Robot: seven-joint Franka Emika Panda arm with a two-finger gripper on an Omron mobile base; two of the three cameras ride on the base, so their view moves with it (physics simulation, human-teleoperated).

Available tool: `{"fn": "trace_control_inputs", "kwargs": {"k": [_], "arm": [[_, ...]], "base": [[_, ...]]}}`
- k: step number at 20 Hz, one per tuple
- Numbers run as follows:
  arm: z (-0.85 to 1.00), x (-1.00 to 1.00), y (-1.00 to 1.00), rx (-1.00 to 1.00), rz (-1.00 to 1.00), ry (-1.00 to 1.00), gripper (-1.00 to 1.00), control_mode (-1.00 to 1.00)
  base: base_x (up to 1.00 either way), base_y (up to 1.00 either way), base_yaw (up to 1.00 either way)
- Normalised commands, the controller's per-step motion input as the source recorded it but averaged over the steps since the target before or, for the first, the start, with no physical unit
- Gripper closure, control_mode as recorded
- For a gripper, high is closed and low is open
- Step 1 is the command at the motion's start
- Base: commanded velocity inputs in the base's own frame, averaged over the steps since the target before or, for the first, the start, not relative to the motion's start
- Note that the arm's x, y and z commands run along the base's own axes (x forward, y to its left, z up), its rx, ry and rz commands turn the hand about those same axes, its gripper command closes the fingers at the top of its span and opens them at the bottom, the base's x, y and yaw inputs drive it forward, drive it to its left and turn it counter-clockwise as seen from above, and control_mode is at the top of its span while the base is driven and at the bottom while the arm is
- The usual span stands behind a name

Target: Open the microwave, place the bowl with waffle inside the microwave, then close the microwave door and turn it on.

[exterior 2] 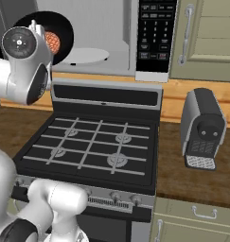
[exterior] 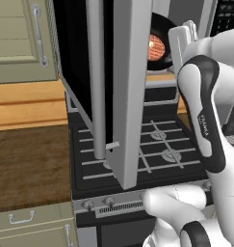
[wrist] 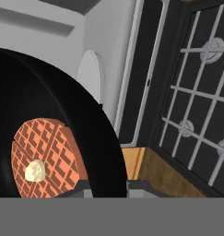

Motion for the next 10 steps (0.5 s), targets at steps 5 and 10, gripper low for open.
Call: {"fn": "trace_control_inputs", "kwargs": {"k": [5, 10], "arm": [[-0.01, 0.89, -0.02, 0.05, 0.00, -0.01, 1.00, -1.00], [0.00, 0.94, 0.00, 0.00, 0.00, 0.08, 1.00, -1.00]], "base": [[0.00, 0.00, 0.00], [0.00, 0.00, 0.00]]}}
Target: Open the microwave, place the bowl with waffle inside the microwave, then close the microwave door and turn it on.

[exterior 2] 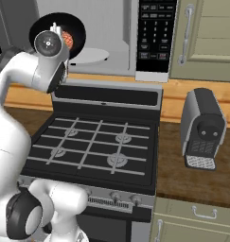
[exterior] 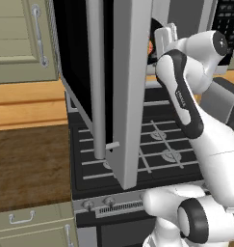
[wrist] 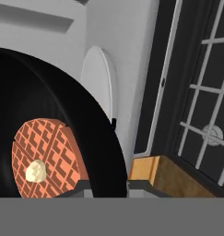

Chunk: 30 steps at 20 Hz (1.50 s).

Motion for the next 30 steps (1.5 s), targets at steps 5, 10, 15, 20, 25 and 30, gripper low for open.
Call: {"fn": "trace_control_inputs", "kwargs": {"k": [5, 10, 15, 20, 25, 30], "arm": [[-0.03, 0.92, -0.04, 0.01, 0.00, 0.05, 1.00, -1.00], [-0.11, 0.85, 0.00, 0.00, 0.00, 0.00, 1.00, -1.00], [-0.23, 0.71, 0.00, 0.00, 0.00, 0.00, 1.00, -1.00], [-0.29, 0.57, 0.00, 0.00, 0.00, 0.00, 1.00, -1.00], [-0.22, 0.49, 0.00, 0.00, 0.00, 0.00, 1.00, -1.00], [-0.15, 0.53, 0.00, 0.00, 0.00, 0.00, 1.00, -1.00]], "base": [[0.00, 0.00, 0.00], [0.00, 0.00, 0.00], [0.00, 0.00, 0.00], [0.00, 0.00, 0.00], [0.00, 0.00, 0.00], [0.00, 0.00, 0.00]]}}
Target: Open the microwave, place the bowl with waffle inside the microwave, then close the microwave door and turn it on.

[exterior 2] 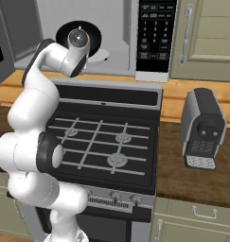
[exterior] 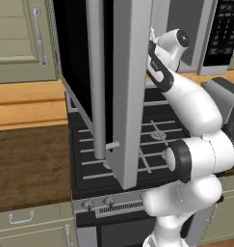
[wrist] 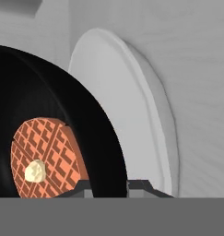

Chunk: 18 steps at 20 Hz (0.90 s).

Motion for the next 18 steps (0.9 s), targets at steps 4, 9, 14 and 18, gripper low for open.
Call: {"fn": "trace_control_inputs", "kwargs": {"k": [4, 9, 14, 18], "arm": [[-0.26, 0.55, 0.12, -0.03, 0.00, -0.03, -1.00, -1.00], [-0.06, 0.32, 0.00, 0.00, 0.00, -0.06, -1.00, -1.00], [0.01, -0.02, 0.00, 0.00, 0.00, -0.13, -1.00, -1.00], [0.22, -0.41, 0.03, 0.00, 0.00, -0.12, -1.00, -1.00]], "base": [[0.00, 0.00, 0.00], [0.00, 0.00, 0.00], [0.00, 0.00, 0.00], [0.00, 0.00, 0.00]]}}
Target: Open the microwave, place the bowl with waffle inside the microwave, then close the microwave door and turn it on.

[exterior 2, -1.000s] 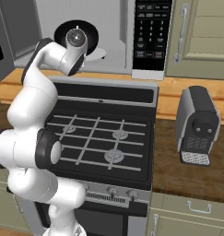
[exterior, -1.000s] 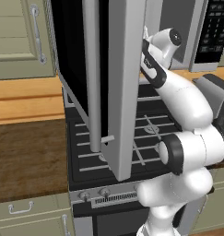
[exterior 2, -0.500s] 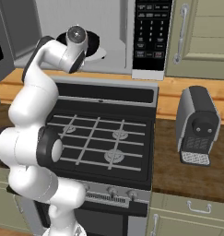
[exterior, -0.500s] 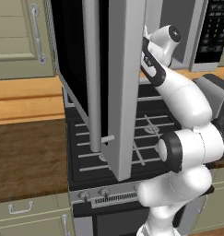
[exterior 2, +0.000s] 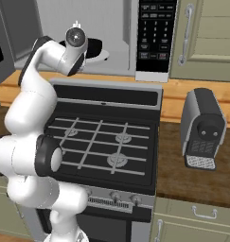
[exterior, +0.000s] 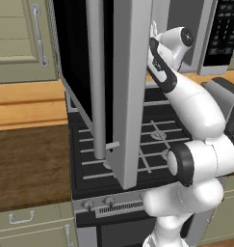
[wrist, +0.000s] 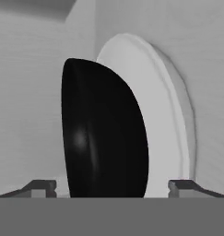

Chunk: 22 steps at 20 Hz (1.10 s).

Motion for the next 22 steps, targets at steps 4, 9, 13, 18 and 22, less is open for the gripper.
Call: {"fn": "trace_control_inputs", "kwargs": {"k": [4, 9, 13, 18, 22], "arm": [[0.22, -0.96, -0.16, 0.00, 0.00, -0.02, -1.00, -1.00], [0.20, -1.00, -0.21, 0.03, 0.01, 0.00, -1.00, -1.00], [0.01, -1.00, -0.04, 0.07, 0.06, 0.00, -1.00, -1.00], [0.00, -1.00, 0.00, 0.13, 0.04, -0.07, -1.00, -1.00], [-0.06, -1.00, 0.02, 0.24, 0.00, -0.12, -1.00, -1.00]], "base": [[0.00, 0.00, 0.00], [0.00, 0.00, 0.00], [0.00, 0.00, 0.00], [0.00, 0.00, 0.00], [0.00, 0.00, 0.00]]}}
